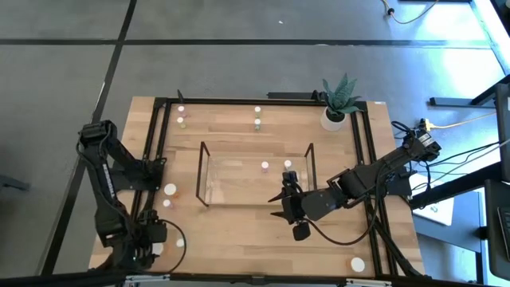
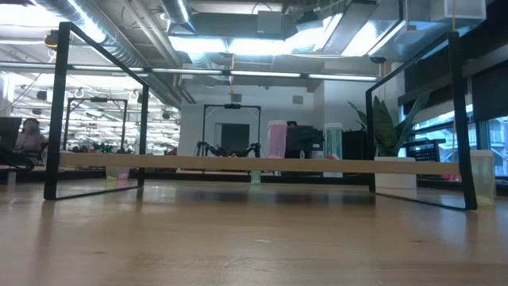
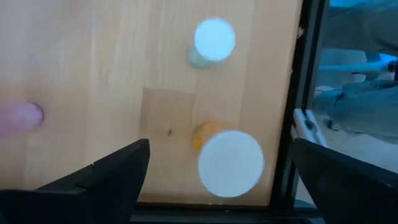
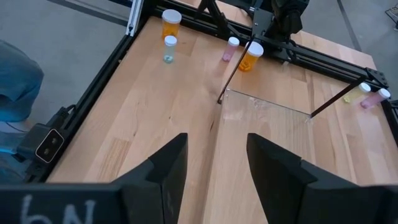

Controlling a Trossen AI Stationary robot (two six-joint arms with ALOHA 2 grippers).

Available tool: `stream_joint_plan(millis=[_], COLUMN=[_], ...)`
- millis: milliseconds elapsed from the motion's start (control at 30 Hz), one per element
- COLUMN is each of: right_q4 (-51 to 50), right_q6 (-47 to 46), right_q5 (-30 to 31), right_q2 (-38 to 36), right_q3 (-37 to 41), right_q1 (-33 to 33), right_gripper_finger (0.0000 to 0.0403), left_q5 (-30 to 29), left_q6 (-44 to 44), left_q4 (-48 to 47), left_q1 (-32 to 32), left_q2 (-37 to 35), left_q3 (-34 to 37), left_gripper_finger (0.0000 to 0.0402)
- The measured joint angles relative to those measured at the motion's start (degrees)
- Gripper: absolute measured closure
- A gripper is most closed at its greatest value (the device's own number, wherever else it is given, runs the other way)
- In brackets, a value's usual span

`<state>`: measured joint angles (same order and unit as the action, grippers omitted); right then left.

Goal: Pick and place medicine bottles onto shelf by color
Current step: Put the bottom left orange pill bottle on the shelf

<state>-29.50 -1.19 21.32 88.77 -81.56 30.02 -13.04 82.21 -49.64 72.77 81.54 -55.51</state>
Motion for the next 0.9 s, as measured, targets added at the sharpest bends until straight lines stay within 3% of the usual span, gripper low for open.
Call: stream_joint_plan(millis=[367, 667, 900], right_q4=[0.0, 0.1, 0.1], right_q6=[0.0, 0.0, 0.0], right_q5=[0.0, 0.0, 0.0], right_q2=[0.0, 0.0, 0.0], right_q3=[0.0, 0.0, 0.0], right_q1=[0.0, 0.0, 0.0], right_gripper_finger=[0.0235, 0.0235, 0.0235], left_q5=[2.3, 7.7, 6.4], left_q6=[0.0, -1.7, -1.8], left_q4=[6.2, 6.9, 7.1], left_q1=[-0.1, -0.1, -0.1], left_q2=[0.3, 6.7, 7.4], left_q3=[4.5, 4.5, 4.5], left_gripper_finger=[0.0015, 0.0015, 0.0015])
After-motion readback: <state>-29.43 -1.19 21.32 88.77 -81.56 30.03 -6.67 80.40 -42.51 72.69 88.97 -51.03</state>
